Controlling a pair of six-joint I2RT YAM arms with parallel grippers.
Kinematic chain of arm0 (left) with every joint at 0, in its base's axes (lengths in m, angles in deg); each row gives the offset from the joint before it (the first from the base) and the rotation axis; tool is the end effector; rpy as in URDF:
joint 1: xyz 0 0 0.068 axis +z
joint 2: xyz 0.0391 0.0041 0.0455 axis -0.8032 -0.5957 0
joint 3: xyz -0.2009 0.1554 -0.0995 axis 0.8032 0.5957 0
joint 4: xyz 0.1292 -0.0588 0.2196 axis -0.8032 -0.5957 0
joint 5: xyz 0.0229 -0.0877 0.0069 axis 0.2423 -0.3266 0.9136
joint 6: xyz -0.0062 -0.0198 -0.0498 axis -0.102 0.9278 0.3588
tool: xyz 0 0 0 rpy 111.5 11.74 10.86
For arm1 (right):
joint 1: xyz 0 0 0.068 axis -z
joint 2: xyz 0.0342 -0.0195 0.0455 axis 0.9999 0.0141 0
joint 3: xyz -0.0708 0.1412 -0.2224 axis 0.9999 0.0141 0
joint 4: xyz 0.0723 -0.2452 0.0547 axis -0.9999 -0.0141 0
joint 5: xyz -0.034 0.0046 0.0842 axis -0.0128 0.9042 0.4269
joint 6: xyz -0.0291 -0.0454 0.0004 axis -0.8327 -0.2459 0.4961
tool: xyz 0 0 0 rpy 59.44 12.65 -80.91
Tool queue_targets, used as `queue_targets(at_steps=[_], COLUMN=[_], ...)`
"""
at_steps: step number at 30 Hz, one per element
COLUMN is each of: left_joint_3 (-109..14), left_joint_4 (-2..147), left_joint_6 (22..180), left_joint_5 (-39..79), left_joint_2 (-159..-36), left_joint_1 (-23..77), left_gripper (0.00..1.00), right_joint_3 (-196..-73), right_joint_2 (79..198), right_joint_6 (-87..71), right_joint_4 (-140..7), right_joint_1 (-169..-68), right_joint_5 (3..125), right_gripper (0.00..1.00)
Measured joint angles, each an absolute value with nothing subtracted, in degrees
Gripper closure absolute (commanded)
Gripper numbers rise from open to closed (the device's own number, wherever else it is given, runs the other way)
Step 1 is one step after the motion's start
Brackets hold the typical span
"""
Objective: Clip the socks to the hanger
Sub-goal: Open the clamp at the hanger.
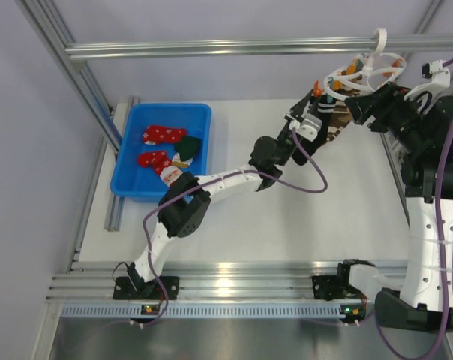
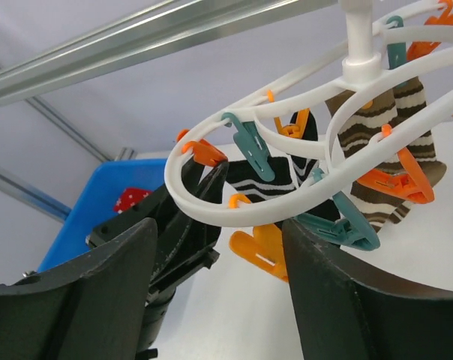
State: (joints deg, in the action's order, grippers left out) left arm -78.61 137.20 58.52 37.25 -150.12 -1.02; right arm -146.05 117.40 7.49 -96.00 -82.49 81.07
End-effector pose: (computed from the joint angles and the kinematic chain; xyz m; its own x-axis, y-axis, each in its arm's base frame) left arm 0.3020 -0.4130 0.3460 0.7074 -0.1226 -0.6961 0.4336 0.8530 0.2904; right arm 0.1845 -0.0068 0.5033 -0.1570 0.3671 -0.9169 -0.2627 0.8794 0.3970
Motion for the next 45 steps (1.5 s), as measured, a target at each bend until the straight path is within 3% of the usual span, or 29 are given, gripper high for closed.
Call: queue_targets(at_steps=[5,17,26,35,45], left_joint_3=[-78.41,-76.59,-76.03,-76.03,-76.03], left_joint_4=[138.18,143.28,147.74,150.21,147.1], left_joint_6=[47.99,26.61,16.62,9.43,4.43], left_joint_5=[40.8,44.03,40.99,36.82,33.36], left_joint_2=[-150.12,-150.16,-152.61,-154.49,-158.53], left_joint_1=[-2.5,-6.4,-7.16,-7.2,-7.2], left_gripper=[1.0,1.0,1.0,1.0,1.0], right_joint_3=[-145.22,-137.79,-136.63,-136.26,-136.28], right_joint_2=[115.04,110.27,114.12,114.97,116.61], right_joint_6=[9.92,15.49,21.31,23.47,23.6], right_joint_4=[-95.02,-93.2,-89.09,-87.89,-85.62], right_joint_1=[-82.73,-83.91,-86.25,-92.68,-93.92], right_joint_5=[80.61,83.48,84.33,76.59,67.74], right_gripper=[0.43,0.39,0.2,0.33,0.34])
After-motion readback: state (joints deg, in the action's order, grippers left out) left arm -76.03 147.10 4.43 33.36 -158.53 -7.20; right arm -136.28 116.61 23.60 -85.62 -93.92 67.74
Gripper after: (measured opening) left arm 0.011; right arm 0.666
